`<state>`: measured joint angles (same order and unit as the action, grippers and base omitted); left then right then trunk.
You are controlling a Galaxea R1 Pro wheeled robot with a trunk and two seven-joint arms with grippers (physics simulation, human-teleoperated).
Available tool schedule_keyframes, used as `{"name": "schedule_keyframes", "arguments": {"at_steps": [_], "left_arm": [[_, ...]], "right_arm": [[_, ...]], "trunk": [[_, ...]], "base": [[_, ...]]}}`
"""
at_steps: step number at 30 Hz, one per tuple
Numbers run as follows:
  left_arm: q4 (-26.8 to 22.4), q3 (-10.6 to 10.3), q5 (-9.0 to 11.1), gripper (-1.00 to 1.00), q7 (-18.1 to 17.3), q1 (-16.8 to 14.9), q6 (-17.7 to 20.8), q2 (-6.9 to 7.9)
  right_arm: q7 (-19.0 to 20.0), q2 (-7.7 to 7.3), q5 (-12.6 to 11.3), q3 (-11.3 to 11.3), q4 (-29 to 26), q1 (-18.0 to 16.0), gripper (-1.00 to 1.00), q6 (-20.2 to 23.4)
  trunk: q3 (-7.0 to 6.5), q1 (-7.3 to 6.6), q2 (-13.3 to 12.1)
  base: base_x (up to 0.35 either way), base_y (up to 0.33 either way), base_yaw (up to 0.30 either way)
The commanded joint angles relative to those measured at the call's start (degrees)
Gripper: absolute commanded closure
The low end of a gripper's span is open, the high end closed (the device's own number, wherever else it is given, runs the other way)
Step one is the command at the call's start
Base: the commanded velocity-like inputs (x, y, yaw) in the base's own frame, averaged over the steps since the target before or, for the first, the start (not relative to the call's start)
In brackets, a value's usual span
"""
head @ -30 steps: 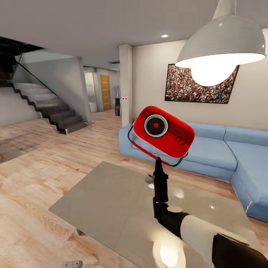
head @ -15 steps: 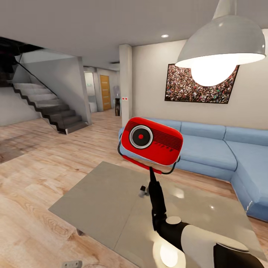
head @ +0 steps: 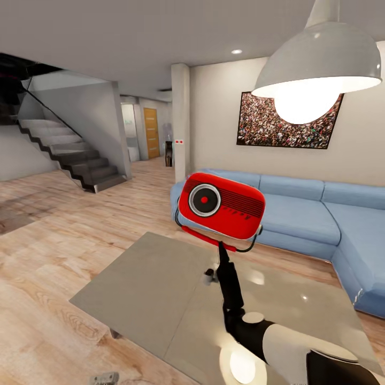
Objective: Turn on the radio receiver that's on the table in the living room.
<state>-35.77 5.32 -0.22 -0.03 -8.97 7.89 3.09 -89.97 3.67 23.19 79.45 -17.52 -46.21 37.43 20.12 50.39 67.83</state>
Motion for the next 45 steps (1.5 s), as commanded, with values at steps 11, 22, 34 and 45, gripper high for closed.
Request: {"name": "schedule_keyframes", "arguments": {"at_steps": [11,22,34,45], "left_arm": [[-6.7,0.0,0.5,-1.0,-0.2,0.0,0.4,-0.42],[-14.0,0.0,0.6,1.0,-0.6,0.0,3.6,-0.87],[-25.6,0.0,3.0,1.0,-1.0,0.0,9.4,-2.29],[-48.7,-4.1,5.6,1.0,-4.1,0.0,26.5,-7.92]], "right_arm": [[0.0,-0.03,0.3,0.2,7.7,0.0,1.0,5.0],[0.0,-0.06,2.0,1.9,10.7,0.0,1.0,5.5],[0.0,-0.14,2.0,2.0,11.4,0.0,1.0,5.5],[0.0,-0.15,2.0,1.9,12.7,0.0,1.0,5.5]], "trunk": [[-0.01,0.0,0.0],[-0.01,0.0,0.0],[-0.01,0.0,0.0],[-0.01,0.0,0.0]], "base": [[0.0,0.0,0.0],[0.0,0.0,0.0],[0.0,0.0,0.0],[0.0,0.0,0.0]]}}
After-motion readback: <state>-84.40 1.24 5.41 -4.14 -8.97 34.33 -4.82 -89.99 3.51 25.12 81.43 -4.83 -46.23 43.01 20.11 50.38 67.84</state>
